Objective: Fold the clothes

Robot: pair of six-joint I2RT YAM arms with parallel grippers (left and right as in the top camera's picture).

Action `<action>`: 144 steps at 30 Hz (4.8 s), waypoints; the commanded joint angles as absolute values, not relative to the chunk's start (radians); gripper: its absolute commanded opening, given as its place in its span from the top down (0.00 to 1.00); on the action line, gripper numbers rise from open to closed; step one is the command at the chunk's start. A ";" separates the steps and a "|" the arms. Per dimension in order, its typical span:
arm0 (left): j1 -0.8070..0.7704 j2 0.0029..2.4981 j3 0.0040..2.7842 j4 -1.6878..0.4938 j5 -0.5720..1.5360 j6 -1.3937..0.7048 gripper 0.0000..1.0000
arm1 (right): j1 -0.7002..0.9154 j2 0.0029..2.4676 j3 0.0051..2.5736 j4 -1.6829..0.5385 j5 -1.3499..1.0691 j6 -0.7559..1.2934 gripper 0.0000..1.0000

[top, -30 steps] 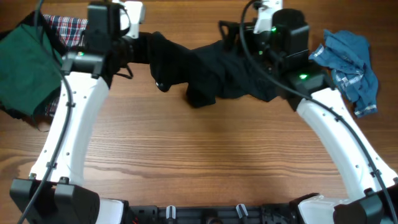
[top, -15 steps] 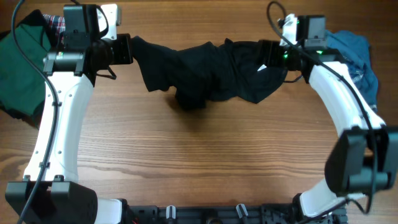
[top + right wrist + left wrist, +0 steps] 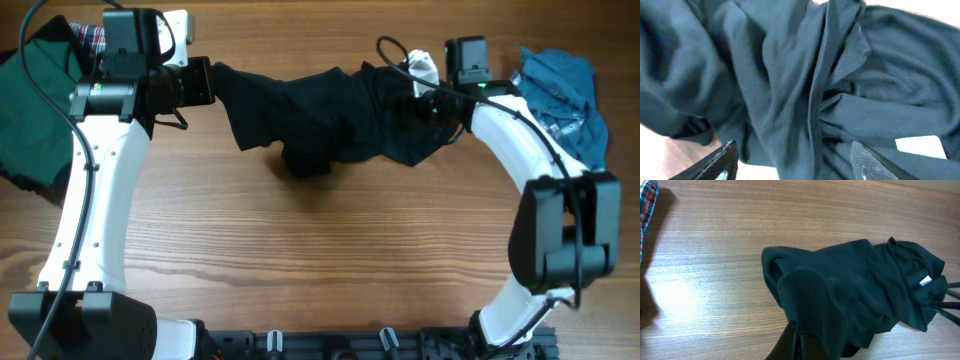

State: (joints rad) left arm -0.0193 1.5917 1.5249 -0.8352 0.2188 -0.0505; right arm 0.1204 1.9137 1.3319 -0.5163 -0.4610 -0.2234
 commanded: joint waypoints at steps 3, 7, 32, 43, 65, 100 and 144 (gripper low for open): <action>-0.016 1.599 1.541 -0.836 0.238 -0.064 0.96 | 0.124 1.986 1.317 -0.478 -0.409 -0.251 0.32; -0.016 1.599 1.541 -0.836 0.238 -0.064 0.96 | 0.126 2.017 1.317 -0.464 -0.403 -0.251 0.36; -0.015 1.599 1.541 -0.831 0.237 -0.064 0.96 | 0.135 1.991 1.365 -0.394 -0.261 -0.115 0.96; -0.014 1.599 1.541 -0.812 0.233 -0.064 0.96 | -0.028 1.771 1.568 -0.505 -0.295 -0.034 0.96; -0.015 1.599 1.541 -0.843 0.234 -0.064 0.96 | -0.030 2.164 1.547 -0.839 -0.735 -0.352 0.14; -0.015 1.599 1.541 -0.854 0.234 -0.064 0.96 | 0.077 2.152 1.526 -0.620 -0.812 -0.150 0.96; 0.149 1.536 1.773 -0.725 0.155 -0.130 0.96 | -0.260 1.659 1.665 -0.575 -0.547 0.031 0.96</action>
